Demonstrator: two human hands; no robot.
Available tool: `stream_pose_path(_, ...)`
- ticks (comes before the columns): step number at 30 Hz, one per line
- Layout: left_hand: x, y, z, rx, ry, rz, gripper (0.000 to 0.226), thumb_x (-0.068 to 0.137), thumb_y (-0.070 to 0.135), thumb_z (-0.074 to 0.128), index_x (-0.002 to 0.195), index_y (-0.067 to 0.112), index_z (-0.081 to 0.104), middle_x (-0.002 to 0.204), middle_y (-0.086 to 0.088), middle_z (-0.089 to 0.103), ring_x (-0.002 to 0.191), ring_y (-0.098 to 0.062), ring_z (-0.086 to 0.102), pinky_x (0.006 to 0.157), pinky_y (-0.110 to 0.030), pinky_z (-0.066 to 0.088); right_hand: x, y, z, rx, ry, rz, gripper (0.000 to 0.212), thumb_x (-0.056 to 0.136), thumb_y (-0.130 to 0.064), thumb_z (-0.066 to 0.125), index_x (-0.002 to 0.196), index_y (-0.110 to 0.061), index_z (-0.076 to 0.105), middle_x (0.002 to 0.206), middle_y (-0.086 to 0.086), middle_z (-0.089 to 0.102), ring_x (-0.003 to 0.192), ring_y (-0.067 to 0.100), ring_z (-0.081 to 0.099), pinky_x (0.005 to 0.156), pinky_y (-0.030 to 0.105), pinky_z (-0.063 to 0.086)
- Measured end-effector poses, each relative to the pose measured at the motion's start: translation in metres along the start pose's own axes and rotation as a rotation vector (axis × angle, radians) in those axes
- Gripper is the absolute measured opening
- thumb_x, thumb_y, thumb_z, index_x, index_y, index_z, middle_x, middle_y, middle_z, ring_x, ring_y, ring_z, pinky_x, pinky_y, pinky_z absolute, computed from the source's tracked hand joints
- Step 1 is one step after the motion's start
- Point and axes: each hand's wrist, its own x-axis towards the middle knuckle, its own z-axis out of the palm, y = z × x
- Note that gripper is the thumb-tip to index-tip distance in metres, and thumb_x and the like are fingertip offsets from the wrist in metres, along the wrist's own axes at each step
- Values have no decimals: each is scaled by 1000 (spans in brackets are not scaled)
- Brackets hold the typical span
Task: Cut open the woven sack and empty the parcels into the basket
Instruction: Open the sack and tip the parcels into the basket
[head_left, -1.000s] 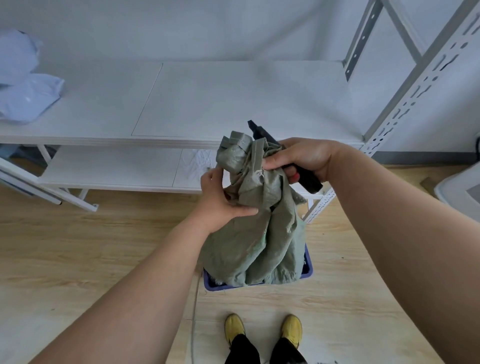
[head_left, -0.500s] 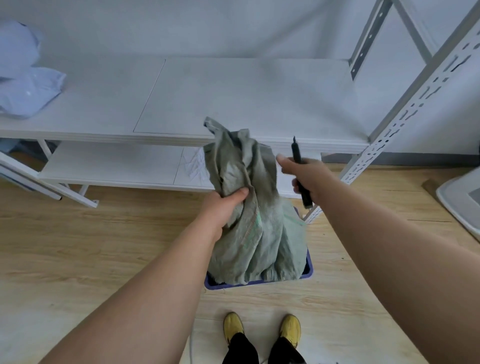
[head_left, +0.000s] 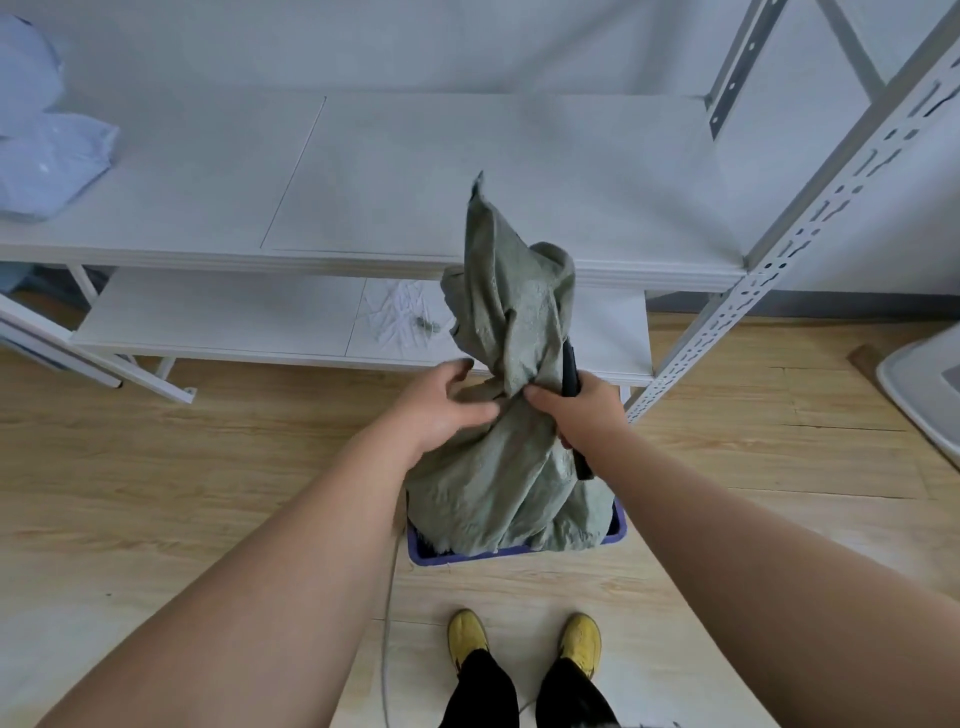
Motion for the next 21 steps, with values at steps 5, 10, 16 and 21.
stream_pose_path(5,-5,-23,26,129,18,-12,50,81,35,73,127,24,56,123,3,64,109,-18,61,95,-35,48,-4,-17,-3,-5,-208,-51,22,79,-30,75,83,-13,61,51,-2,54,34,10,46,39,23,39)
stream_pose_path(10,-5,-9,22,-96,242,146,23,85,31,70,105,23,63,100,8,70,96,-16,67,87,-37,53,-4,-48,-8,154,-203,-122,27,82,-27,74,77,-9,54,41,0,47,33,13,40,38,20,37)
stream_pose_path(16,-8,3,19,-151,383,268,15,87,32,67,100,24,63,93,9,70,89,-12,67,78,-31,54,-4,-71,-4,157,-96,-179,28,79,-32,74,74,-12,55,46,2,50,35,13,44,42,23,40)
stream_pose_path(21,-8,4,21,-35,234,148,24,88,35,65,108,21,65,100,7,69,96,-16,64,83,-33,52,-3,-62,-5,108,-134,-23,29,81,-35,73,80,-9,59,50,4,50,40,16,44,46,26,40)
